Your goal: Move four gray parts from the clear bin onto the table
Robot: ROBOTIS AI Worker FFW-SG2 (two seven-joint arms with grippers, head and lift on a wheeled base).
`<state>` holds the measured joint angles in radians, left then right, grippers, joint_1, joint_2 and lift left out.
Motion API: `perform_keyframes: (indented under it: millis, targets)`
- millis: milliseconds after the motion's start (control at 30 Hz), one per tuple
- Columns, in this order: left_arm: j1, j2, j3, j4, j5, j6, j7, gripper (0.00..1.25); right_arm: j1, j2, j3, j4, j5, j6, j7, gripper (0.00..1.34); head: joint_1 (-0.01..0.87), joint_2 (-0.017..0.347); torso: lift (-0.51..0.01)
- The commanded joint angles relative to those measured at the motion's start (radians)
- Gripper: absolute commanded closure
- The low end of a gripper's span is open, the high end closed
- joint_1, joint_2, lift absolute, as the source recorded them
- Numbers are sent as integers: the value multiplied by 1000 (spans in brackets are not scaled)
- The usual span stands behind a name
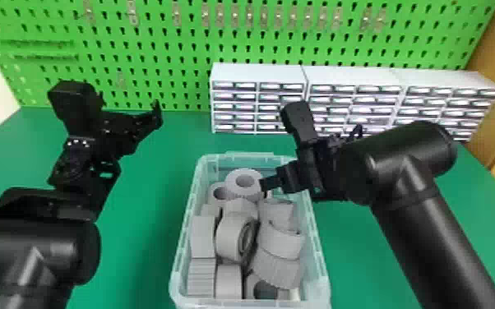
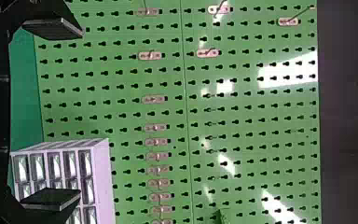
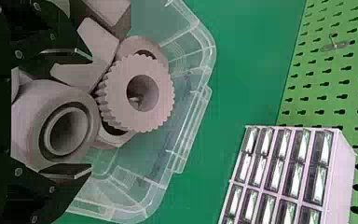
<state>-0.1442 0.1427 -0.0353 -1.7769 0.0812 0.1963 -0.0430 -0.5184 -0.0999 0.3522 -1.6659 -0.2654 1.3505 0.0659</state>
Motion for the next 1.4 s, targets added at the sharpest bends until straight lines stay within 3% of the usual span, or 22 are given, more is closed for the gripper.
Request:
perform_keyframes:
  millis: [0,1367]
  targets:
    - [0,0,2,1,2,0,0,93,0,-1,-1,0,0,1,0,440,686,26,-50]
    - [-8,0,-6,-1,3,0,0,98,-5,3,-29,17,25,-16,-1,440,686,26,-50]
